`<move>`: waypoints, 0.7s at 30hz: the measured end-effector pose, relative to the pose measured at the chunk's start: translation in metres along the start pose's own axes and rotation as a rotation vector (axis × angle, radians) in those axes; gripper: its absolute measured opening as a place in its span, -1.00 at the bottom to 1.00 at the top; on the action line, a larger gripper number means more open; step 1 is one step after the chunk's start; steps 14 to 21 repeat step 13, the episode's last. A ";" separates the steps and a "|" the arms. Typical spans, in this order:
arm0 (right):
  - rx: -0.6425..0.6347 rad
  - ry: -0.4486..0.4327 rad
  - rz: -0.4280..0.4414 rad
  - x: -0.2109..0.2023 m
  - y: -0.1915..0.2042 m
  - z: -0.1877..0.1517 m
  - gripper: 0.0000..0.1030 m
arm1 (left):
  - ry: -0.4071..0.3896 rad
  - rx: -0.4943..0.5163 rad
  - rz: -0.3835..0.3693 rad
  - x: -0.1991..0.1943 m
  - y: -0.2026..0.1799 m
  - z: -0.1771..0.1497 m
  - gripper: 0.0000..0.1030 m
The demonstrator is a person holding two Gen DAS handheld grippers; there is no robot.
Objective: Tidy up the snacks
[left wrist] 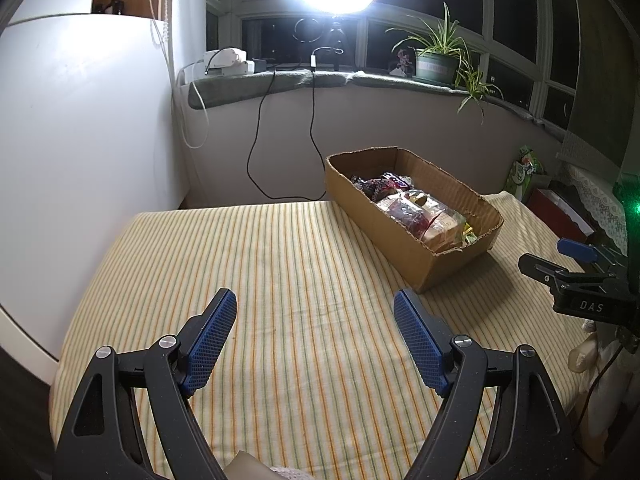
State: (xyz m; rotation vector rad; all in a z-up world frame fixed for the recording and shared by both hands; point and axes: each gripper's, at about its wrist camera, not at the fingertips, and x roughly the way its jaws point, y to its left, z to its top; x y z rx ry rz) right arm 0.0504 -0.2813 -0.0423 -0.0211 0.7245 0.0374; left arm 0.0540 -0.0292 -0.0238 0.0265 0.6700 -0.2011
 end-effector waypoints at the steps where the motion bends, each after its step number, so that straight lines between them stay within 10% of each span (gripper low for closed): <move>1: 0.000 0.000 0.000 0.000 0.000 0.000 1.00 | -0.001 0.001 0.000 0.000 0.000 0.000 0.57; 21: -0.003 0.003 0.003 0.002 0.000 -0.003 1.00 | -0.004 0.009 0.001 0.001 -0.001 0.000 0.57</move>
